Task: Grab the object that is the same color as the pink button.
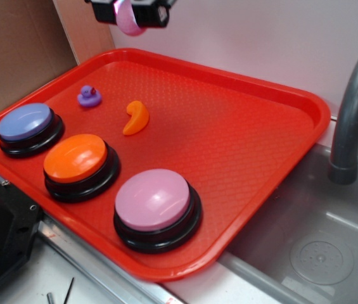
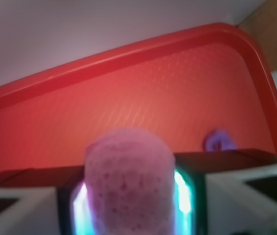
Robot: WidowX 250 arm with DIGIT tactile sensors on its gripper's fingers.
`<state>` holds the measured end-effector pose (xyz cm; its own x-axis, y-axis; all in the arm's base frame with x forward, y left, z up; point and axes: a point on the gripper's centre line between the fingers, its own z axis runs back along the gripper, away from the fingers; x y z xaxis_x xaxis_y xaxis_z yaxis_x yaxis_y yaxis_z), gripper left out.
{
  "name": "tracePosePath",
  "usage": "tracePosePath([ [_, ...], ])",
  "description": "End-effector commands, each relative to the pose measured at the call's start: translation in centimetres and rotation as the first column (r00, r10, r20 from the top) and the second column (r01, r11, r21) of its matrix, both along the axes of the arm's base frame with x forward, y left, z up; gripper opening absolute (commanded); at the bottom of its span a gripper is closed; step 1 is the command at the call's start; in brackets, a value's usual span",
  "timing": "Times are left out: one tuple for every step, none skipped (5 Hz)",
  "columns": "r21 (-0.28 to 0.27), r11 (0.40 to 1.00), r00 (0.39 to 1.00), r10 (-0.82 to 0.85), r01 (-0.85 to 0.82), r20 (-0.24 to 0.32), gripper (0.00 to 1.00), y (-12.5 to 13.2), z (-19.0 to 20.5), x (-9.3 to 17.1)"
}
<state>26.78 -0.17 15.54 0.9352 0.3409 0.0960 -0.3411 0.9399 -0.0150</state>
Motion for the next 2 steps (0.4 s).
tracePosePath([
  [-0.116, 0.993, 0.999, -0.006, 0.01, 0.036, 0.0, -1.69, 4.66, -3.61],
  [-0.121, 0.993, 1.0, 0.002, -0.005, -0.026, 0.0, -2.51, 4.72, -3.82],
])
